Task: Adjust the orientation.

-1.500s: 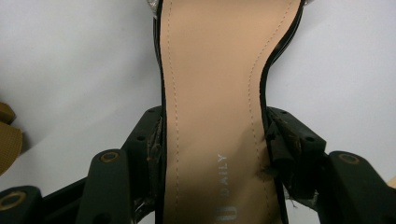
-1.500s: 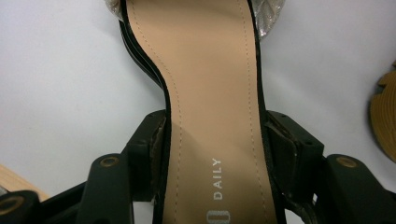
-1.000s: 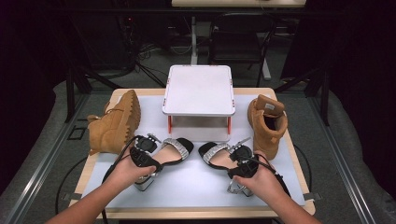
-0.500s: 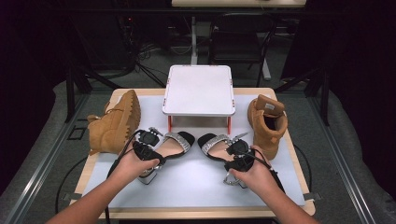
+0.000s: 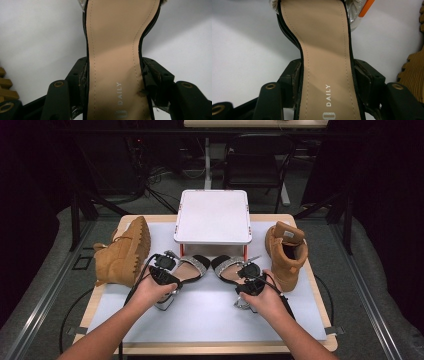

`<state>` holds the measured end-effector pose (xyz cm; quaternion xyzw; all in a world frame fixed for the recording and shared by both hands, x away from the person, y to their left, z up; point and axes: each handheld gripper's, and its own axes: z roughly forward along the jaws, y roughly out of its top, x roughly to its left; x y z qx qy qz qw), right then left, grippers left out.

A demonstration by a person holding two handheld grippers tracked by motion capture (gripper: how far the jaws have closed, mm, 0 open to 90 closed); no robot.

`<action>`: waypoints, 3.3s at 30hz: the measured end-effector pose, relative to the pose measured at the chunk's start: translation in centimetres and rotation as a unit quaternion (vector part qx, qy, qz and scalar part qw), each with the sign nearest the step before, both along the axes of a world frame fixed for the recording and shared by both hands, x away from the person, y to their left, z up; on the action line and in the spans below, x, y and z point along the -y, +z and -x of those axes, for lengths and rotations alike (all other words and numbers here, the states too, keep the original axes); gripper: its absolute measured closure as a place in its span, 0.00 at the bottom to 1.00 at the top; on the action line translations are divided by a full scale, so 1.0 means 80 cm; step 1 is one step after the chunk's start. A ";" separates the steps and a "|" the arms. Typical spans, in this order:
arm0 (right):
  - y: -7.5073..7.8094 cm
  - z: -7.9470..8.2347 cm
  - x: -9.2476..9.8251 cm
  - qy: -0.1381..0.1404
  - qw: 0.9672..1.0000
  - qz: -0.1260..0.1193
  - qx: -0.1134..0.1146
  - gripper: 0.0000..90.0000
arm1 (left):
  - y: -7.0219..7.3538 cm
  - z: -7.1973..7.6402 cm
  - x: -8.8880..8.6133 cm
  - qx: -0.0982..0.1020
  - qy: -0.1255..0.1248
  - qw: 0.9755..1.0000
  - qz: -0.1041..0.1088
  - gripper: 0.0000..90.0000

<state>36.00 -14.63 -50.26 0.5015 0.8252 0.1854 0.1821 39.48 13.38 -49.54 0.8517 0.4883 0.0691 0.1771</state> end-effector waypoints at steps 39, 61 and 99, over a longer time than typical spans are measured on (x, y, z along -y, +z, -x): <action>-0.014 -0.002 0.006 -0.011 0.999 -0.036 -0.016 0.46 | -0.003 0.001 -0.010 0.005 0.002 0.999 0.041 0.45; 0.034 0.014 0.015 0.009 0.997 -0.072 0.018 0.45 | 0.041 0.029 -0.035 0.042 -0.023 0.996 0.069 0.45; -0.013 0.112 0.081 0.059 0.995 -0.070 0.039 0.46 | -0.024 0.115 -0.111 0.053 -0.063 0.990 0.115 0.40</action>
